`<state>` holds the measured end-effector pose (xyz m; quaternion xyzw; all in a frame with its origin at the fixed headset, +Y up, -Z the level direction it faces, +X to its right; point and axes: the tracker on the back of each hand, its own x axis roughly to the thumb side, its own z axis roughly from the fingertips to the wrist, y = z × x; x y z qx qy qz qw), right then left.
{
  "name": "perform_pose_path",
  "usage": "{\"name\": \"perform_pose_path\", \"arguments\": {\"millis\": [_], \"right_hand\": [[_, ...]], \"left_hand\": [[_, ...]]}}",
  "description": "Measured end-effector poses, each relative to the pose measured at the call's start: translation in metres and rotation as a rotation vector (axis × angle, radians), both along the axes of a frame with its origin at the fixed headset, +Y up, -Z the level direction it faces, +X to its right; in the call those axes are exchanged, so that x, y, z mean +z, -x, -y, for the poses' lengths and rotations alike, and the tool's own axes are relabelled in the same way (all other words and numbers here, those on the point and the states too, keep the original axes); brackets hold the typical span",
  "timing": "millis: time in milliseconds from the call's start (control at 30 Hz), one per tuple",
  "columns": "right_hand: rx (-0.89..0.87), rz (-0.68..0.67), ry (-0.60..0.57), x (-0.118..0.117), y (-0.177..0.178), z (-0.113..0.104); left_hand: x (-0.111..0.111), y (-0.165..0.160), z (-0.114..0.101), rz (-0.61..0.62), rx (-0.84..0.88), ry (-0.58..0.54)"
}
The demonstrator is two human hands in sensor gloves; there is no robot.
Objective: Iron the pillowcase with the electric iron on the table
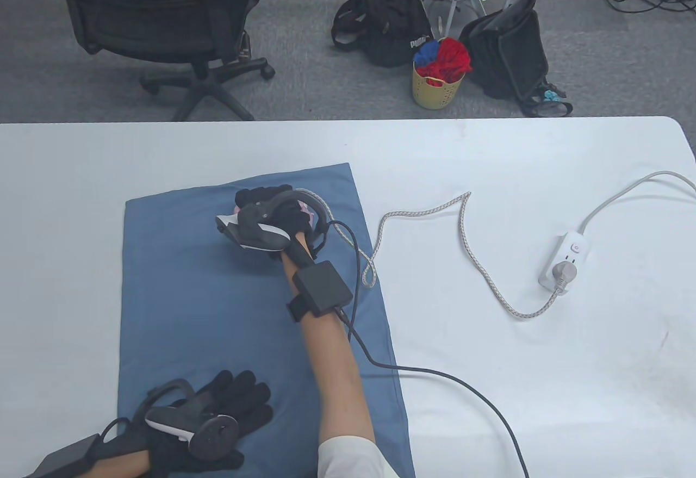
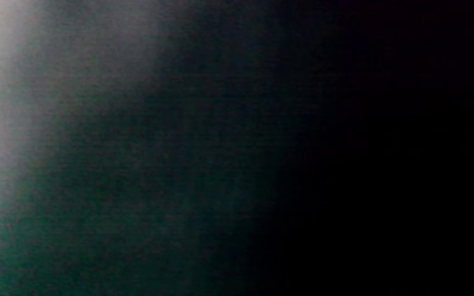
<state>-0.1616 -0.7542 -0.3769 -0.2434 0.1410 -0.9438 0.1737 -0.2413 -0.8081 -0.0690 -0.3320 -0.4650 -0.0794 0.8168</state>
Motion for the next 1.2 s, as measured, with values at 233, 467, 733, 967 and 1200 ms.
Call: {"name": "perform_pose_path", "arguments": {"millis": [233, 467, 733, 967, 1200], "right_hand": [[0.059, 0.058, 0.089, -0.005, 0.004, -0.007], [0.051, -0.171, 0.086, 0.054, 0.051, -0.038], [0.035, -0.292, 0.132, 0.085, 0.106, -0.005], [-0.003, -0.250, 0.041, 0.072, 0.110, -0.001], [-0.026, -0.209, 0.021, 0.052, 0.103, -0.009]], "left_hand": [[0.000, 0.000, 0.001, -0.001, 0.001, 0.003], [0.000, 0.000, 0.001, -0.001, 0.001, 0.002], [0.000, 0.000, 0.000, 0.000, -0.001, -0.006], [0.000, 0.000, 0.000, 0.001, -0.001, -0.004], [0.000, 0.000, 0.000, 0.002, -0.001, -0.003]]}}
